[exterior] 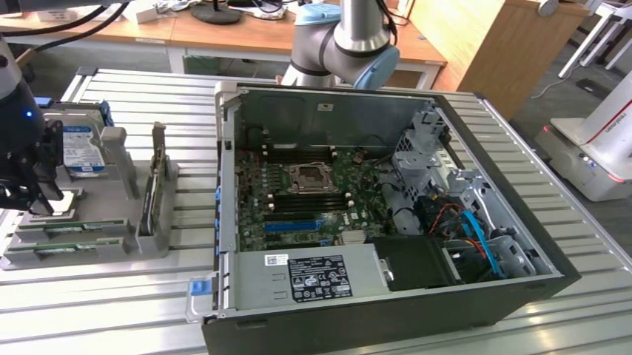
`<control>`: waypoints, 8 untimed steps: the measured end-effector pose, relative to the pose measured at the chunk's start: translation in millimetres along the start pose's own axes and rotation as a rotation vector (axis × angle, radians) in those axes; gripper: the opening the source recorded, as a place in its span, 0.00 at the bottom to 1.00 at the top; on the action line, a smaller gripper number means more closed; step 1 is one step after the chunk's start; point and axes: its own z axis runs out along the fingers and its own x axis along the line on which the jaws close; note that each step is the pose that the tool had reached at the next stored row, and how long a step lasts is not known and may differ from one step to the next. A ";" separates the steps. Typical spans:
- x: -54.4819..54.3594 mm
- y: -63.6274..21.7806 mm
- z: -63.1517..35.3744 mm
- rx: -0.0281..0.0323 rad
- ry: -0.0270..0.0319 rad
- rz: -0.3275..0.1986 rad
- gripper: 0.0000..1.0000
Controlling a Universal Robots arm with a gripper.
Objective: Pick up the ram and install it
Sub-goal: 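Pick up the ram and move it above insertion slot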
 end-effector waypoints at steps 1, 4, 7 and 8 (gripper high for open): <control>0.0 -0.1 1.5 0.0000 0.0000 0.000 0.30; 0.2 -0.3 6.4 0.0000 0.0000 0.000 0.30; 0.3 -0.5 11.7 -0.0001 0.0000 0.000 0.30; 0.4 -0.6 13.4 0.0000 0.0000 0.000 0.30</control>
